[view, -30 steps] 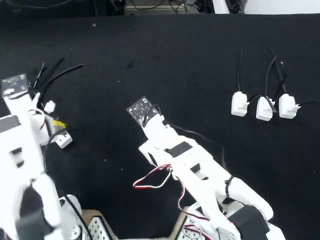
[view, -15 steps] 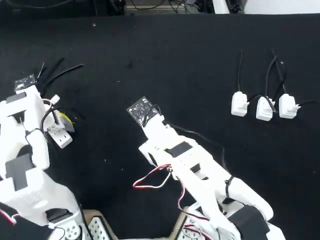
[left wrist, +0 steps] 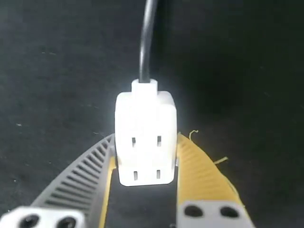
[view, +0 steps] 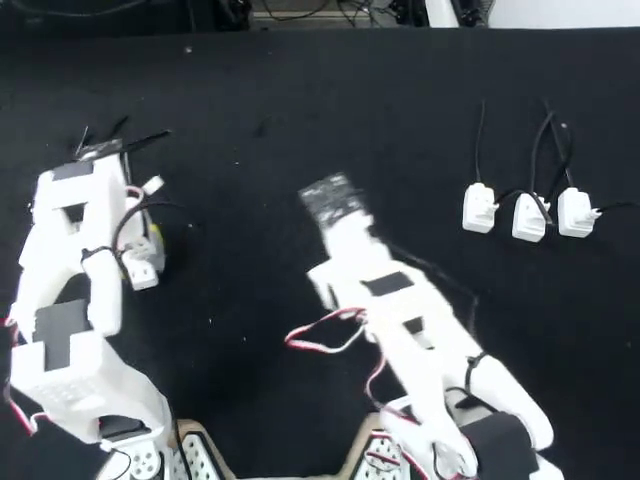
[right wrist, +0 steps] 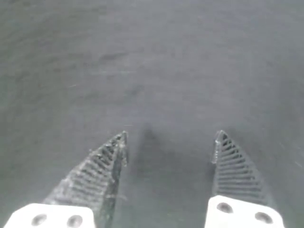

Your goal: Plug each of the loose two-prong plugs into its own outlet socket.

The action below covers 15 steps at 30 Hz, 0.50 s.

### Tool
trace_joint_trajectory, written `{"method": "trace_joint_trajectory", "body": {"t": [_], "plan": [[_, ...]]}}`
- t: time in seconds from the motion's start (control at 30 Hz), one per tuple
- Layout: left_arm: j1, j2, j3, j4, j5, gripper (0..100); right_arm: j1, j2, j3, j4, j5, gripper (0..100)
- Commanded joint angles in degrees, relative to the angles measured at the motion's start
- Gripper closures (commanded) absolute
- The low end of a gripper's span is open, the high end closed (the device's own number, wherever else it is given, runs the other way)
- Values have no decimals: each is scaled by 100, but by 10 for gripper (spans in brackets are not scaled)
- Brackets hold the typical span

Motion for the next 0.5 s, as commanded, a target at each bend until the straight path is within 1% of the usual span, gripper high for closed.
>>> {"method": "trace_joint_trajectory", "body": {"t": [0.0,0.1,0.17,0.2,0.3,0.4,0.47], "plan": [[813,-615,-787,580,-9,930,897,-251,-453,-132,-791,730],[1437,-888,-866,941,-18,933,1257,-251,-479,-132,-1090,730],[1824,-976,-725,1029,-53,932,1327,-251,-479,-132,-1134,730],[1991,-985,-585,1002,-237,926,1327,-251,-479,-132,-1134,730],[2387,-985,127,545,-897,881,1327,-242,-479,-132,-1125,730],[2589,-1055,919,26,-932,805,1327,-233,-479,-132,-1125,730],[2642,-1055,1200,-97,-932,778,1327,-233,-479,-132,-1125,730]]}}
